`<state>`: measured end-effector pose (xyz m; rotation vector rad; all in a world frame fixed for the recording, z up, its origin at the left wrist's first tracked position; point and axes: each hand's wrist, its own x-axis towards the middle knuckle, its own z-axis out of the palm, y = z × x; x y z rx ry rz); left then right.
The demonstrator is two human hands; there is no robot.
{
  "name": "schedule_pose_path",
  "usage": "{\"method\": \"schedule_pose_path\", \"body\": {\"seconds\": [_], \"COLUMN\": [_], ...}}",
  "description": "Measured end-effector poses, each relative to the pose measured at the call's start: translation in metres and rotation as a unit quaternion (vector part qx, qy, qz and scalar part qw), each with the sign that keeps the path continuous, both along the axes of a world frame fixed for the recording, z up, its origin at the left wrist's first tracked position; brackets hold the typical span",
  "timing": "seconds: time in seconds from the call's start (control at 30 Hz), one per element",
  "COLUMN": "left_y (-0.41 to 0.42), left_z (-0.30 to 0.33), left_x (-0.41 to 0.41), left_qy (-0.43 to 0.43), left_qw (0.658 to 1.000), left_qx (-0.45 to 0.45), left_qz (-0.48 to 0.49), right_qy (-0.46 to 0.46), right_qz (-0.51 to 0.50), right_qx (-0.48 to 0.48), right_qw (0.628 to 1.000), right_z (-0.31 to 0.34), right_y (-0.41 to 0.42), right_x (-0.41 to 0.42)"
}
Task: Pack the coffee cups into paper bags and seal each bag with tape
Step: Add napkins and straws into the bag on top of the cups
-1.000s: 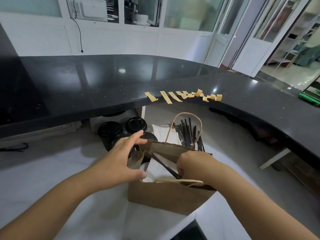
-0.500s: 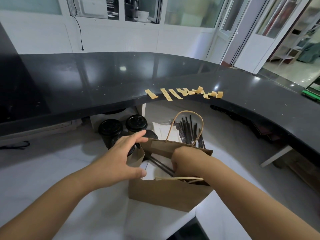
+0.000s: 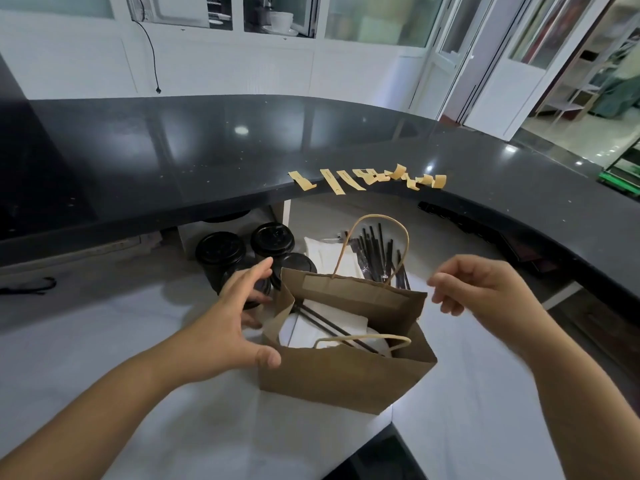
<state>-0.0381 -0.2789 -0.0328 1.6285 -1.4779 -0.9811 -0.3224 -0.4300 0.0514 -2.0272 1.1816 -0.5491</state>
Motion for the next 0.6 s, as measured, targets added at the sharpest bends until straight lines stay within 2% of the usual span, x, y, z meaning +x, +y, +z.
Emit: {"method": "schedule_pose_path", "body": {"seconds": [0.13, 0.3, 0.6], "left_y": [-0.001, -0.002, -0.005], "left_z": [-0.016, -0.032, -0.048], "left_x": [-0.004, -0.01, -0.02], "left_qy": [-0.005, 0.045, 0.15], "left_qw": [0.998, 0.997, 0.985], "left_qx": [0.055, 0.056, 0.01], "left_qz": [0.014, 0.038, 0.09], "right_qy": [0.022, -0.029, -0.07], "right_qz": [-0.029, -0.031, -0.012], "right_qx": [0.061, 0.16, 0.139], "right_qw": [0.997, 0.986, 0.988], "right_z": [-0.027, -0.046, -0.059], "right_y": [0.003, 0.015, 0.021], "right_x": [-0.011, -0.011, -0.007]}}
